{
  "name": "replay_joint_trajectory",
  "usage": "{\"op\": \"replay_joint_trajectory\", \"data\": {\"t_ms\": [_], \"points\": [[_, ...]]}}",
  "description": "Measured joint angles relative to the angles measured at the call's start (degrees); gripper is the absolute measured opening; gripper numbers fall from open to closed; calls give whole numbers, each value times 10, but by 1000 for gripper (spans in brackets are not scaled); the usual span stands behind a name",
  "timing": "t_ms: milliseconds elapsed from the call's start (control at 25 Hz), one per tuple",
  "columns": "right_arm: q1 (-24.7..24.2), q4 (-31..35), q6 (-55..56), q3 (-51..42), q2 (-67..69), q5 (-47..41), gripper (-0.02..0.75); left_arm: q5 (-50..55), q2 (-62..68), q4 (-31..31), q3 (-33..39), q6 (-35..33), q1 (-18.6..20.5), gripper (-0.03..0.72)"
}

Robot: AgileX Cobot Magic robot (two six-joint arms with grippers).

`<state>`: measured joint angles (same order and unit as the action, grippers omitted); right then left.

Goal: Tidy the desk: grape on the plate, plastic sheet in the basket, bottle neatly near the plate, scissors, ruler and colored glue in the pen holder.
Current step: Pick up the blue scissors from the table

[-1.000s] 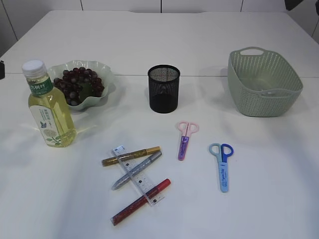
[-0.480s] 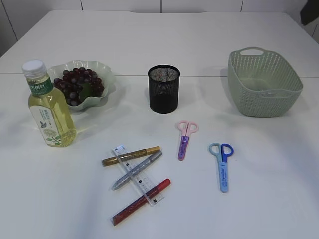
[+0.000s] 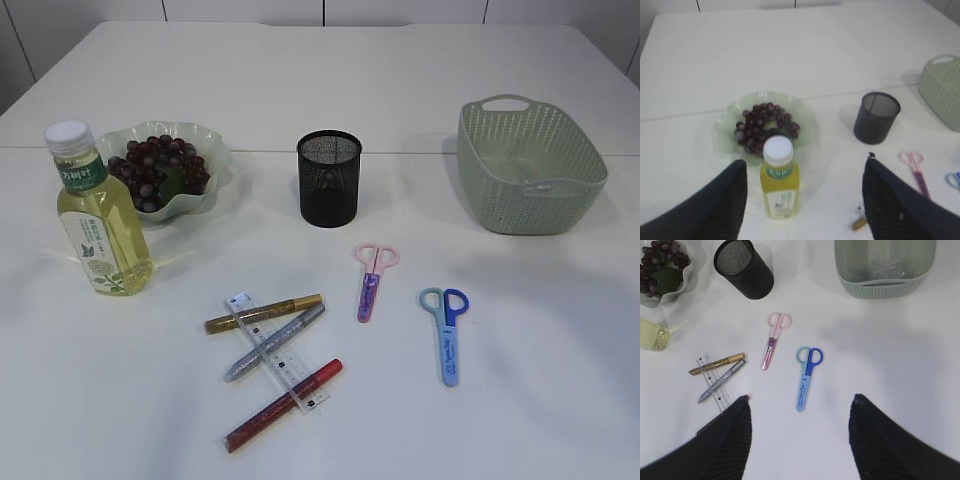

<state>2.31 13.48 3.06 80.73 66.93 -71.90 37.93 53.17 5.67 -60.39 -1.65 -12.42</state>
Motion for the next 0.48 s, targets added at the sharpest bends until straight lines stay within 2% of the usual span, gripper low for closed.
{"op": "replay_joint_trajectory", "data": {"t_ms": [240,480], "points": [[0,16,1,0,0,0,484,178,0,9,-11,0,0,521],[0,37,49,0,9,0,484,310,-1,16,-24,17,0,497]]}}
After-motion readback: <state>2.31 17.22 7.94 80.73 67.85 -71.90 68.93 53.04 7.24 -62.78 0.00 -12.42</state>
